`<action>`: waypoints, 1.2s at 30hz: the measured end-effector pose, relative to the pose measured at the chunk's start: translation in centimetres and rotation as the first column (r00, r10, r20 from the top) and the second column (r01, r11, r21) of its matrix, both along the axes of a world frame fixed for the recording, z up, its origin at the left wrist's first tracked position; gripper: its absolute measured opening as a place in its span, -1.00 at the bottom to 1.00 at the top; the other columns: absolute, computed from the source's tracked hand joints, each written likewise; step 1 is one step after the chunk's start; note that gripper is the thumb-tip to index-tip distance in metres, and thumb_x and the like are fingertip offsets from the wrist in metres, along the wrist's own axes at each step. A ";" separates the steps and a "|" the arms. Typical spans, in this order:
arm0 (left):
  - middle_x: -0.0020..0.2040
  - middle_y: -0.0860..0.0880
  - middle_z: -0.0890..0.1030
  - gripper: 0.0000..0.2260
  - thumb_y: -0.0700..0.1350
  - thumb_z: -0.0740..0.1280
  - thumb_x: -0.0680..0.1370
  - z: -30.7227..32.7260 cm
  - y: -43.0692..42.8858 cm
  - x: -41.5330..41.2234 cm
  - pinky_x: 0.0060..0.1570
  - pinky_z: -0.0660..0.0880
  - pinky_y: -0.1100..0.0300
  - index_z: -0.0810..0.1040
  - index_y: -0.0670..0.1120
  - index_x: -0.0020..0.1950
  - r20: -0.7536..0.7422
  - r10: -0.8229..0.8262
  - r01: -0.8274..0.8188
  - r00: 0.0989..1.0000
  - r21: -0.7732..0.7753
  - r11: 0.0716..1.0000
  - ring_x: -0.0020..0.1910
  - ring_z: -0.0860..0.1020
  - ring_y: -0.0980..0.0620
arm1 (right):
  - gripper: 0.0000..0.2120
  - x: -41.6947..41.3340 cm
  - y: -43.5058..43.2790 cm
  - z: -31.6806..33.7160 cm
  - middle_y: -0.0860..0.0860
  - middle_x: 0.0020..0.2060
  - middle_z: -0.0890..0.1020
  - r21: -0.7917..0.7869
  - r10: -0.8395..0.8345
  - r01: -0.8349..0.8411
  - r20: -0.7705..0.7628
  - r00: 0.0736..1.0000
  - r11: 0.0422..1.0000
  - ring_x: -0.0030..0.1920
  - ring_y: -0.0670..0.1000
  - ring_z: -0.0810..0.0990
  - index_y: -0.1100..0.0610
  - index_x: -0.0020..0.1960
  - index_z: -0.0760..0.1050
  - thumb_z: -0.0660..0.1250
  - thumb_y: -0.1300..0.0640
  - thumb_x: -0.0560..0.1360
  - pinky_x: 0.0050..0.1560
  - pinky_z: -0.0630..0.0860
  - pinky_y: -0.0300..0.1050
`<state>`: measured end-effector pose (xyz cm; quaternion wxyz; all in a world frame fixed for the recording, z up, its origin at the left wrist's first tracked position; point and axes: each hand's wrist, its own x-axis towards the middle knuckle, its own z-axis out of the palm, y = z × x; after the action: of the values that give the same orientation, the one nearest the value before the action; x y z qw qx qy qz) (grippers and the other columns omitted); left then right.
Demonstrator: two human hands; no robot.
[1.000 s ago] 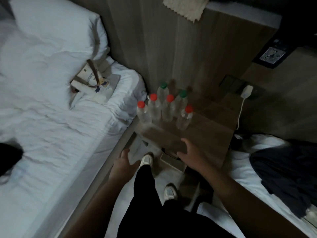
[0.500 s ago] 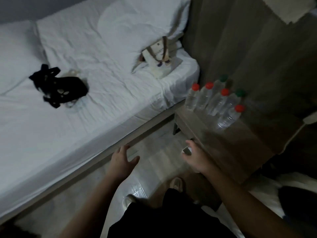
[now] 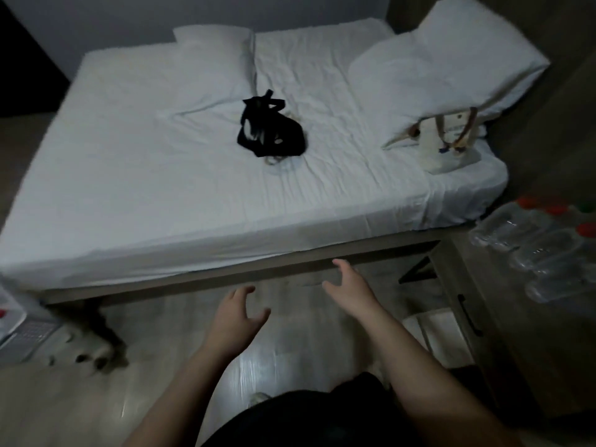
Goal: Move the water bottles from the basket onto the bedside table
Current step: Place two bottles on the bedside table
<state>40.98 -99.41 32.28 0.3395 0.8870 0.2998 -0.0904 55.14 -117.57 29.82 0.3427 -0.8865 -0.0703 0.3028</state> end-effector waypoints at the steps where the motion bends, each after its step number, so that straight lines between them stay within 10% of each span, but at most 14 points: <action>1: 0.34 -0.09 0.44 -0.50 0.04 0.36 0.49 0.1 1.5 -1.4 0.29 0.30 0.15 0.37 -0.12 0.37 0.011 0.026 -0.026 1.000 0.004 1.000 0.34 0.39 -0.03 | -0.42 -1.2 1.8 0.0 0.11 0.38 0.37 0.010 -0.002 0.003 -0.007 1.000 1.000 0.34 0.11 0.41 0.06 0.44 0.23 0.33 0.04 0.48 0.23 0.37 -0.12; 15: 0.33 -0.10 0.45 -0.53 -0.03 0.37 0.49 0.3 14.8 -17.2 0.30 0.27 0.18 0.40 -0.13 0.36 0.103 0.433 -0.431 0.896 -0.036 0.902 0.33 0.39 -0.03 | -0.45 -9.8 18.6 1.3 0.13 0.34 0.42 -0.039 0.381 -0.379 0.040 0.924 0.924 0.32 0.08 0.42 0.10 0.43 0.28 0.33 0.06 0.48 0.17 0.32 -0.22; 36: 0.32 -0.06 0.45 -0.55 0.03 0.35 0.49 -1.9 37.0 -20.1 0.23 0.42 0.05 0.41 -0.05 0.34 0.073 0.703 -0.700 0.708 -0.060 0.711 0.21 0.49 -0.06 | -0.47 -7.4 45.2 0.2 0.15 0.33 0.44 -0.063 0.583 -0.582 0.007 0.812 0.811 0.31 0.10 0.44 0.11 0.43 0.26 0.32 0.09 0.51 0.27 0.36 -0.09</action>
<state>20.91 -62.45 30.34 0.3739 0.7050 0.5971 0.0814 47.74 -72.35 30.05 0.2070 -0.8358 -0.3339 0.3837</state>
